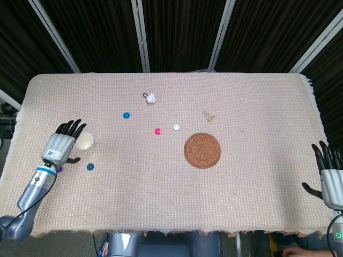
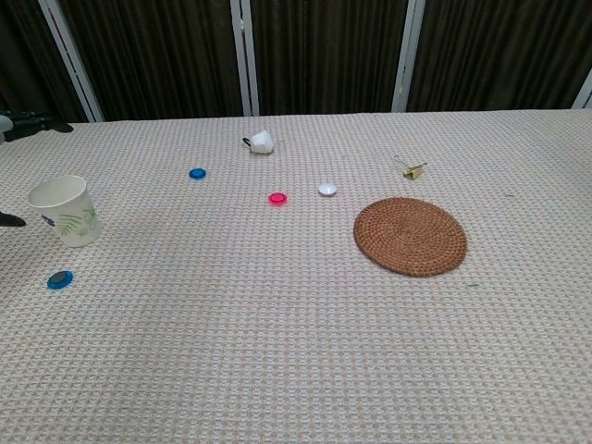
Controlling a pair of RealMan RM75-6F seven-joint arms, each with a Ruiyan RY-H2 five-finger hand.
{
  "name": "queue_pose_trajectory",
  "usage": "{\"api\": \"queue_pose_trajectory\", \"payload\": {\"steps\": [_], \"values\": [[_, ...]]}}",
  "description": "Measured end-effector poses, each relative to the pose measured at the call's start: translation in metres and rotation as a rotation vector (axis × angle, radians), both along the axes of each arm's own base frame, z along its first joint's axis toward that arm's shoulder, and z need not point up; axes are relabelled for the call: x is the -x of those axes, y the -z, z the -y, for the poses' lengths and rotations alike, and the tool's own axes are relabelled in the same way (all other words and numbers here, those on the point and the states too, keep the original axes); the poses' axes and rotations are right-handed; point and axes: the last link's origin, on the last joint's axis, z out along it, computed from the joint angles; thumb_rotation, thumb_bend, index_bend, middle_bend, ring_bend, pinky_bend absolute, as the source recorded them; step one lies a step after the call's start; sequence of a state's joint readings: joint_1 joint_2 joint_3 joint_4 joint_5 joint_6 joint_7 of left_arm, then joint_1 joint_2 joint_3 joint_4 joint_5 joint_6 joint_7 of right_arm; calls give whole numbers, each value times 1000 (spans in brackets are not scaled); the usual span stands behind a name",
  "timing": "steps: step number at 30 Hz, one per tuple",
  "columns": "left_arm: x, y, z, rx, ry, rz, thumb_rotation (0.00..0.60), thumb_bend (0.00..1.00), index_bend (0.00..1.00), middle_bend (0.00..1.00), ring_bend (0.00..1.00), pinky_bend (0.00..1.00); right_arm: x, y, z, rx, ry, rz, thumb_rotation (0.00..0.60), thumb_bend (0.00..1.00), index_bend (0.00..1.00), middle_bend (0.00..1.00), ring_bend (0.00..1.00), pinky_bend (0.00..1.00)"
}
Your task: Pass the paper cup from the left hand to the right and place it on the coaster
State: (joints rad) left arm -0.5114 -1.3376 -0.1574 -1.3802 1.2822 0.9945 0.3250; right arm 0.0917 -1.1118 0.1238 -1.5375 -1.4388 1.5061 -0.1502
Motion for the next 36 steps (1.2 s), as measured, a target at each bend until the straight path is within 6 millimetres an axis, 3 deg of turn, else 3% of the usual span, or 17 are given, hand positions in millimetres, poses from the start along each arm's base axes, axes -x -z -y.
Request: {"api": "queue_pose_trajectory", "payload": {"steps": [5, 11, 16, 24, 30, 36], "values": [[6, 12, -22, 6, -10, -71, 600, 0, 104, 112, 76, 219, 4, 0, 3, 7, 21, -8, 600, 0, 0, 0, 0, 0], [11, 24, -37, 22, -45, -78, 600, 0, 380, 390, 292, 395, 6, 0, 4, 13, 31, -15, 600, 0, 0, 0, 0, 0], [11, 26, -42, 24, -54, -45, 600, 15, 470, 462, 358, 444, 8, -1, 5, 16, 39, -13, 600, 0, 0, 0, 0, 0], [1, 25, -44, 20, -36, 29, 600, 10, 485, 474, 369, 451, 8, -1, 6, 15, 44, -4, 600, 0, 0, 0, 0, 0], [-29, 25, -37, 39, 22, 149, 600, 0, 485, 473, 369, 451, 10, -2, 7, 15, 50, 2, 600, 0, 0, 0, 0, 0], [-79, 38, -27, 119, 126, 237, 600, 0, 484, 470, 369, 450, 11, -3, 8, 14, 57, 2, 600, 0, 0, 0, 0, 0]]}}
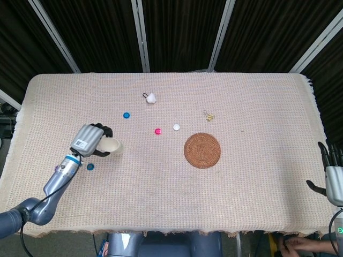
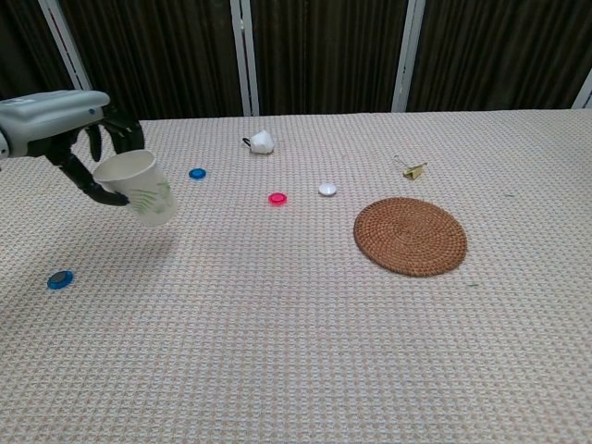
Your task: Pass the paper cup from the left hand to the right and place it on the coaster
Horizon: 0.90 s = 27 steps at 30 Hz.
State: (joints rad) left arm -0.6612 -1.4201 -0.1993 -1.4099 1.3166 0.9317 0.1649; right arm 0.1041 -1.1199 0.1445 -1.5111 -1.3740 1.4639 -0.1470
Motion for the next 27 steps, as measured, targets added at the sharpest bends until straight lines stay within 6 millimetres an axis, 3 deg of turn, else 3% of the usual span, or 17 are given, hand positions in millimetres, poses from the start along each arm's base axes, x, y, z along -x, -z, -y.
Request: {"api": "queue_pose_trajectory", "payload": {"steps": [11, 13, 15, 18, 23, 27], "values": [[-53, 63, 12, 94, 119, -83, 600, 0, 471, 456, 359, 447, 4, -4, 1, 10, 14, 2, 600, 0, 0, 0, 0, 0], [-59, 75, 13, 96, 127, -97, 600, 0, 427, 402, 320, 428, 4, -4, 1, 12, 15, 4, 600, 0, 0, 0, 0, 0], [-64, 82, 14, 93, 131, -100, 600, 0, 235, 203, 177, 347, 5, -5, 2, 14, 15, 5, 600, 0, 0, 0, 0, 0], [-68, 84, 14, 77, 142, -99, 600, 0, 9, 4, 5, 151, 5, -5, 2, 15, 17, 7, 600, 0, 0, 0, 0, 0], [-69, 75, 18, 68, 145, -87, 600, 0, 0, 0, 0, 52, 5, -5, 2, 12, 17, 16, 600, 0, 0, 0, 0, 0], [-65, 49, 21, 10, 137, -57, 600, 0, 0, 0, 0, 17, 3, -4, 1, 5, 12, 24, 600, 0, 0, 0, 0, 0]]}}
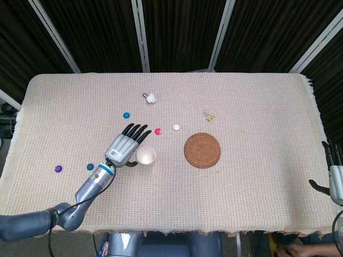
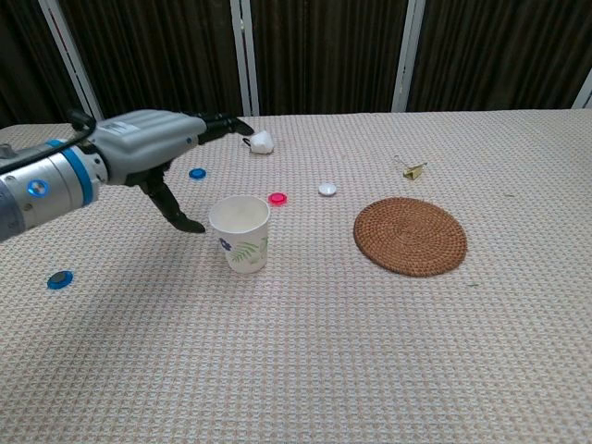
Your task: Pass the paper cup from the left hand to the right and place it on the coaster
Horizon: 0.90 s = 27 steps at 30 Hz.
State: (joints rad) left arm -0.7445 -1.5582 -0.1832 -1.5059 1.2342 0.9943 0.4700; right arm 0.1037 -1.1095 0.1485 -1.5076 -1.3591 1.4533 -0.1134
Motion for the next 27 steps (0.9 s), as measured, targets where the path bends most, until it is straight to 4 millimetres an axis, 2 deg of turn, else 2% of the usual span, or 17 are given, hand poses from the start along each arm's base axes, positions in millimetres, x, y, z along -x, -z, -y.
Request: {"api": "queue_pose_trajectory", "payload": {"steps": [3, 4, 7, 13, 20, 24, 27], "values": [[12, -29, 4, -63, -23, 25, 600, 0, 0, 0, 0, 1, -3, 3, -1, -17, -9, 9, 600, 0, 0, 0, 0, 0], [21, -45, 7, -100, -43, 34, 600, 0, 0, 0, 0, 0, -4, 4, -1, -23, -13, 12, 600, 0, 0, 0, 0, 0], [40, -76, 16, -174, -87, 45, 600, 0, 0, 0, 0, 0, -12, 10, 2, -50, -38, 27, 600, 0, 0, 0, 0, 0], [78, -121, 42, -371, -195, 42, 600, 0, 0, 0, 0, 0, -34, 29, 23, -159, -132, 43, 600, 0, 0, 6, 0, 0], [119, -159, 90, -507, -368, 34, 600, 0, 0, 0, 0, 0, -81, 65, 58, -349, -283, 83, 600, 0, 0, 19, 0, 0], [130, -166, 99, -520, -412, 33, 600, 0, 0, 0, 0, 0, -116, 91, 78, -485, -365, 113, 600, 0, 0, 48, 0, 7], [135, -169, 98, -536, -415, 14, 600, 0, 0, 0, 0, 0, -143, 110, 93, -574, -421, 108, 600, 0, 0, 66, 0, 41]]}}
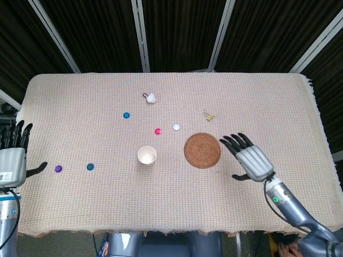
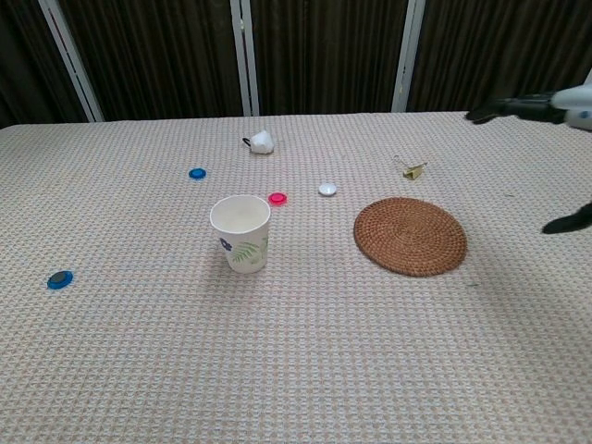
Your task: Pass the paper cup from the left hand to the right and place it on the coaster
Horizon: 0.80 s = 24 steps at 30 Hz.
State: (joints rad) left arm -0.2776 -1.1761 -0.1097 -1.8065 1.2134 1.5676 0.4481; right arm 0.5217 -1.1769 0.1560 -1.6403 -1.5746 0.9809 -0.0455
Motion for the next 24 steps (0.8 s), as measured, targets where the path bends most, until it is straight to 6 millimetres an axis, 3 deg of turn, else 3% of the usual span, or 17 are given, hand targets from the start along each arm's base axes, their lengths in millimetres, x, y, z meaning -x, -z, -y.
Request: {"api": "queue_pose_trajectory", "payload": {"steps": [7, 13, 24], "values": [[10, -4, -4, -4, -27, 5, 600, 0, 0, 0, 0, 0, -92, 60, 30, -130, -197, 28, 600, 0, 0, 84, 10, 89], [17, -6, -9, 5, -54, 19, 600, 0, 0, 0, 0, 0, -140, 98, 42, -157, -281, -17, 600, 5, 0, 95, 32, 89], [19, -5, -11, 26, -60, 23, 600, 0, 0, 0, 0, 0, -173, 154, 53, -138, -257, -91, 600, 46, 0, 94, 29, 90]]}}
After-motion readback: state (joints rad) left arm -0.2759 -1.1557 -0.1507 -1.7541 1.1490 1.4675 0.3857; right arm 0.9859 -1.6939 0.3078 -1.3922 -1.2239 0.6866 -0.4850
